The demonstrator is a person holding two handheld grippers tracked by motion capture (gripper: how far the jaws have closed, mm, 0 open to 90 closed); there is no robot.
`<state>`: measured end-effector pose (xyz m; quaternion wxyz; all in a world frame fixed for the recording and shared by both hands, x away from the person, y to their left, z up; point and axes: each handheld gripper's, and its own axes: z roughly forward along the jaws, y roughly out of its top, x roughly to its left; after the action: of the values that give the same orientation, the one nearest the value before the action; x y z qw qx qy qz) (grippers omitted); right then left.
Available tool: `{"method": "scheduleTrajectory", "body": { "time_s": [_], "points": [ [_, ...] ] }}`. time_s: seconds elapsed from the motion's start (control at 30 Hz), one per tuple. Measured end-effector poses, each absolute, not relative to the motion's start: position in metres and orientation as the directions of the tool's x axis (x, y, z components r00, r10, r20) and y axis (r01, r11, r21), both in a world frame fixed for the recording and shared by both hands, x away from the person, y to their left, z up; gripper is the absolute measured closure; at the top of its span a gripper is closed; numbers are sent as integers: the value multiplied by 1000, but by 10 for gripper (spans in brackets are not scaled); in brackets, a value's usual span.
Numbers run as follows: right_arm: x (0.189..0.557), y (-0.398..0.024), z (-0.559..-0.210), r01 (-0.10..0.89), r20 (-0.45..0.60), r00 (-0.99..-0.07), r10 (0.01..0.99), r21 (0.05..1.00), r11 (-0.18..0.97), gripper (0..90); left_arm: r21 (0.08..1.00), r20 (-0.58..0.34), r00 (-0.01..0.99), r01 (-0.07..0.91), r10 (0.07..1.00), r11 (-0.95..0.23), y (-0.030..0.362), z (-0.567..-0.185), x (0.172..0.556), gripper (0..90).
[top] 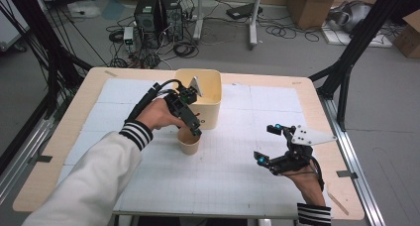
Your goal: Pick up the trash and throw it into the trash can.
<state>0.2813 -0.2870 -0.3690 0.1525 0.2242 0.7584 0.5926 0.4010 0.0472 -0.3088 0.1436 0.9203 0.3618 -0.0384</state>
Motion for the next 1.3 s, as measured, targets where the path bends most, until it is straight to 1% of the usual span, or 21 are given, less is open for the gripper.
{"method": "scheduleTrajectory", "body": {
  "time_s": [0.3,0.5,1.3],
  "points": [
    [282,-287,-369,155,29,-855,519,967,202,4,227,-177,745,667,644,-709,45,-322,400,17],
    [282,-287,-370,159,32,-853,522,967,200,4,221,-194,744,669,640,-710,42,-331,399,17],
    [282,-287,-370,155,26,-853,522,966,206,4,209,-176,739,674,651,-709,41,-358,396,17]
  ]
}}
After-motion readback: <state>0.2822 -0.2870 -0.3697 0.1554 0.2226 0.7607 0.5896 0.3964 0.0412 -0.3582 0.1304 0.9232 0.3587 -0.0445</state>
